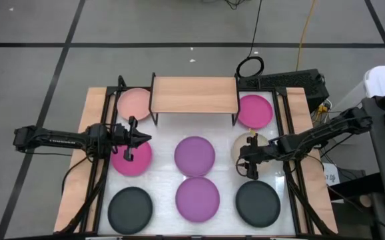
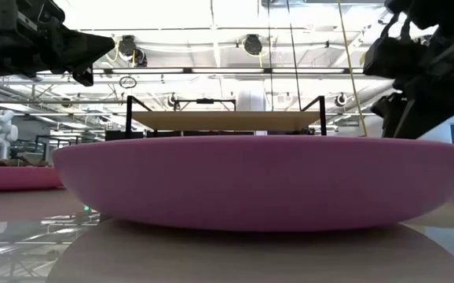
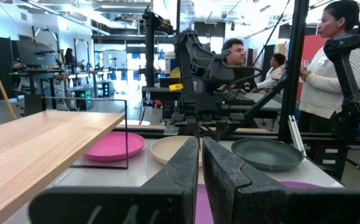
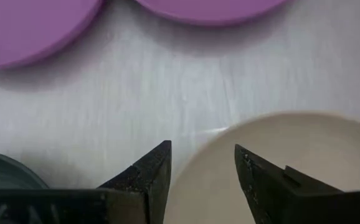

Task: Place and stack plates onto a shelf
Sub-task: Put the brown plate on the shelf

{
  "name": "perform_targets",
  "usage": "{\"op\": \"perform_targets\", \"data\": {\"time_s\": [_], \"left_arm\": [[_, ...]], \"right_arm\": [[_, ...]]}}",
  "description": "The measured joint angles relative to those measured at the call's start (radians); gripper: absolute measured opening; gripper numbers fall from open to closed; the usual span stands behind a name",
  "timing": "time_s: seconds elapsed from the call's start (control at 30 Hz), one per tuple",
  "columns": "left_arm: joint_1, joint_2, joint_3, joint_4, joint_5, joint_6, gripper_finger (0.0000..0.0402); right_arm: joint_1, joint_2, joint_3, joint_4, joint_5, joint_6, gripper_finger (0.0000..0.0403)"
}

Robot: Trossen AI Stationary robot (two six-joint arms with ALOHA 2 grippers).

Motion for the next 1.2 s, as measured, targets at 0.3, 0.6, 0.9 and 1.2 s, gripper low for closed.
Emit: {"op": "perform_targets", "data": {"time_s": [0.3,0.6,0.9,1.2], "left_arm": [[0.000,0.000,0.000,0.000,0.000,0.000,0.0026],[0.000,0.000,0.000,0.000,0.000,0.000,0.0026],[0.000,0.000,0.000,0.000,0.000,0.000,0.0026],[0.000,0.000,0.000,0.000,0.000,0.000,0.0026]], "right_arm": [[0.000,0.077,0.000,0.015,0.000,0.007,0.0155],[-0.003,0.136,0.000,0.052,0.002,0.023,0.0155],[-0.020,0.178,0.000,0.055,-0.001,0.040,0.0148],[-0.035,0.162,-0.001,0.057,-0.078,0.056,0.0049]]}}
